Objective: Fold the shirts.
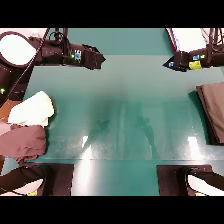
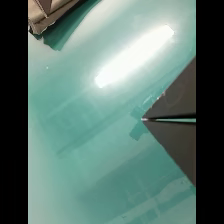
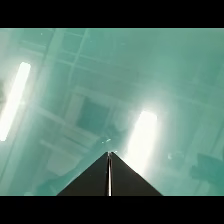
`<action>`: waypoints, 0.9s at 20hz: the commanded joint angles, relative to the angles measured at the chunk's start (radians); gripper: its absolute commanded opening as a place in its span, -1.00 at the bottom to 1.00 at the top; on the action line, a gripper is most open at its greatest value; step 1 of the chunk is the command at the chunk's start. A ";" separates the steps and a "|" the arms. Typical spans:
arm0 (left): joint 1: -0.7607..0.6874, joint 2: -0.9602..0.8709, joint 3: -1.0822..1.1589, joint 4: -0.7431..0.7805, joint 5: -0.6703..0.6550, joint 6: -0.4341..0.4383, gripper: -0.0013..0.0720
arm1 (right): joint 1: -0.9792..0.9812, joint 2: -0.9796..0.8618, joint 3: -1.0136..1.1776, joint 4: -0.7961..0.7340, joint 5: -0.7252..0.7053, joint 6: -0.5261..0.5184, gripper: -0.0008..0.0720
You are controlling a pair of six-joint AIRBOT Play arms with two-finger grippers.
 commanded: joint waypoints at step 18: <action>0.141 0.003 0.042 0.299 -0.154 -0.009 -0.35 | 0.001 0.000 0.001 0.000 0.008 0.000 -0.93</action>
